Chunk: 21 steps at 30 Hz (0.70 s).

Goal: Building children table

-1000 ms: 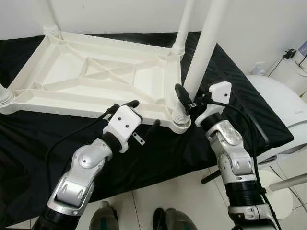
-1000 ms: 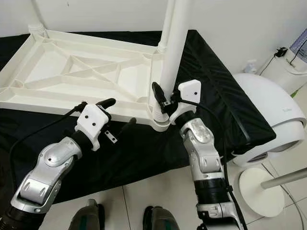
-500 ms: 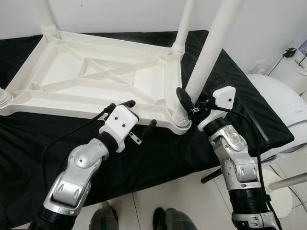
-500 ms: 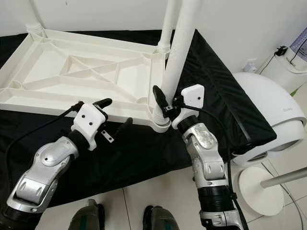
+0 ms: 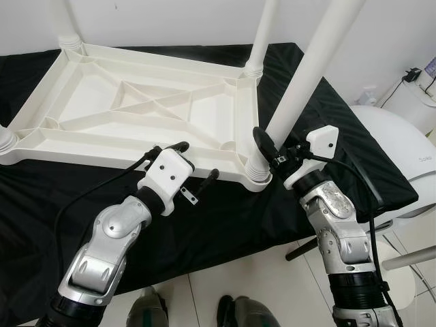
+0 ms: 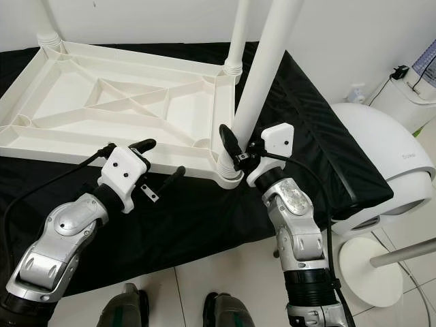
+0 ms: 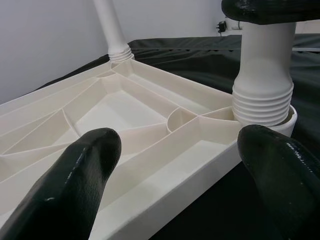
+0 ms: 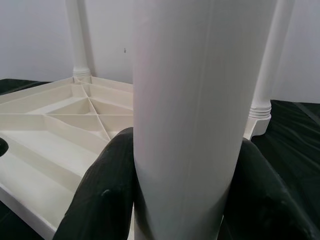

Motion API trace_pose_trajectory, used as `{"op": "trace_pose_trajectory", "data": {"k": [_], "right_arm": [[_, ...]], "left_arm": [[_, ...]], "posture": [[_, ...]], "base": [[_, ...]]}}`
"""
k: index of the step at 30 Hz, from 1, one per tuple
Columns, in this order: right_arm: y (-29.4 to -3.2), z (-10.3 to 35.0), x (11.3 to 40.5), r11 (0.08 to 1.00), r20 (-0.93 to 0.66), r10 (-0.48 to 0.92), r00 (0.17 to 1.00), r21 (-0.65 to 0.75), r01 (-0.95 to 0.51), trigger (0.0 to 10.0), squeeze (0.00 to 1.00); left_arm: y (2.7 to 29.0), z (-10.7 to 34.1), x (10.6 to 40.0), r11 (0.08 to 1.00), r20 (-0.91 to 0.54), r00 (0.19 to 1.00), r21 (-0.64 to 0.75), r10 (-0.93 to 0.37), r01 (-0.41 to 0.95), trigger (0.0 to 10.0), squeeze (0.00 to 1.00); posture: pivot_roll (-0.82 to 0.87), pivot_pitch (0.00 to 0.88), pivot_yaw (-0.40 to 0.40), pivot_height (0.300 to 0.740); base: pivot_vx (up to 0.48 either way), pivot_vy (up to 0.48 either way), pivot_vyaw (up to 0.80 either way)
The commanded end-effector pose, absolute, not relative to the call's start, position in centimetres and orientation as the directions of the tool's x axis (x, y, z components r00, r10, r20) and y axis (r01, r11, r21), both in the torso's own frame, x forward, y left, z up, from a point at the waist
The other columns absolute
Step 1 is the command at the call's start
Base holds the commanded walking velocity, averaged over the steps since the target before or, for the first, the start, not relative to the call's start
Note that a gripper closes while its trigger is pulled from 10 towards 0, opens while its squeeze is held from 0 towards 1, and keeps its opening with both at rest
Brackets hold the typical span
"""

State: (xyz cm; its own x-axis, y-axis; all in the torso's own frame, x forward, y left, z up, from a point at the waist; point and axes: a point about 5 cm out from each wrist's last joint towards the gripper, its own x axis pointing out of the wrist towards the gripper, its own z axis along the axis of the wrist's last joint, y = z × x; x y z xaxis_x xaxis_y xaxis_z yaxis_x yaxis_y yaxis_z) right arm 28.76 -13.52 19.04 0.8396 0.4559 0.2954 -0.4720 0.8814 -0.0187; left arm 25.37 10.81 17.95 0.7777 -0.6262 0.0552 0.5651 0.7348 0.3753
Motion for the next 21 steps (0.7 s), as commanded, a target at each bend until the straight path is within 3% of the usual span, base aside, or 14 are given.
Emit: {"op": "trace_pose_trajectory", "data": {"k": [1, 8, 9, 11, 12, 13, 14, 21], "right_arm": [[-14.07, 17.73, 28.6, 0.889, 0.231, 0.446, 0.864, -0.001, -0.459, 10.0, 0.0], [-13.99, 18.15, 28.55, 0.888, 0.255, 0.444, 0.859, 0.007, -0.46, 10.0, 0.0], [-13.92, 18.31, 28.54, 0.885, 0.266, 0.446, 0.855, 0.012, -0.465, 4.5, 0.0], [-13.92, 18.31, 28.54, 0.885, 0.266, 0.446, 0.855, 0.012, -0.465, 4.5, 0.0], [-13.88, 18.39, 28.54, 0.884, 0.273, 0.446, 0.852, 0.015, -0.467, 0.6, 0.0], [-13.88, 18.39, 28.54, 0.884, 0.273, 0.446, 0.852, 0.015, -0.467, 0.6, 0.0], [-13.85, 18.39, 28.57, 0.884, 0.274, 0.444, 0.853, 0.018, -0.466, 10.0, 0.0], [-14.0, 18.15, 28.61, 0.889, 0.261, 0.438, 0.86, 0.013, -0.457, 10.0, 0.0]], "left_arm": [[10.67, 17.81, 25.3, 0.713, 0.038, 0.758, 0.373, -0.651, 0.593, 10.0, 0.0], [10.53, 17.77, 25.27, 0.709, 0.037, 0.754, 0.373, -0.656, 0.599, 10.0, 0.0], [10.5, 17.77, 25.26, 0.708, 0.037, 0.753, 0.373, -0.657, 0.599, 10.0, 0.0], [10.5, 17.77, 25.26, 0.708, 0.037, 0.753, 0.373, -0.657, 0.599, 10.0, 0.0], [10.48, 17.77, 25.27, 0.709, 0.037, 0.754, 0.374, -0.656, 0.598, 10.0, 0.0], [10.48, 17.77, 25.27, 0.709, 0.037, 0.754, 0.374, -0.656, 0.598, 10.0, 0.0], [10.47, 17.78, 25.25, 0.71, 0.038, 0.755, 0.375, -0.654, 0.596, 10.0, 0.0], [10.47, 17.79, 25.22, 0.714, 0.04, 0.758, 0.374, -0.651, 0.593, 10.0, 0.0]], "posture": [[0.05, 0.096, -0.088, 0.74], [0.05, 0.097, -0.086, 0.74], [0.05, 0.097, -0.086, 0.74], [0.05, 0.097, -0.086, 0.74], [0.05, 0.097, -0.086, 0.74], [0.05, 0.097, -0.086, 0.74], [0.06, 0.098, -0.088, 0.74], [0.06, 0.099, -0.091, 0.74]], "base": [[0.0, 0.0, 0.0], [0.0, 0.0, 0.0], [0.0, 0.0, 0.0], [0.0, 0.0, 0.0], [0.0, 0.0, 0.0], [0.0, 0.0, 0.0], [0.0, 0.0, 0.0], [0.0, 0.0, 0.0]]}}
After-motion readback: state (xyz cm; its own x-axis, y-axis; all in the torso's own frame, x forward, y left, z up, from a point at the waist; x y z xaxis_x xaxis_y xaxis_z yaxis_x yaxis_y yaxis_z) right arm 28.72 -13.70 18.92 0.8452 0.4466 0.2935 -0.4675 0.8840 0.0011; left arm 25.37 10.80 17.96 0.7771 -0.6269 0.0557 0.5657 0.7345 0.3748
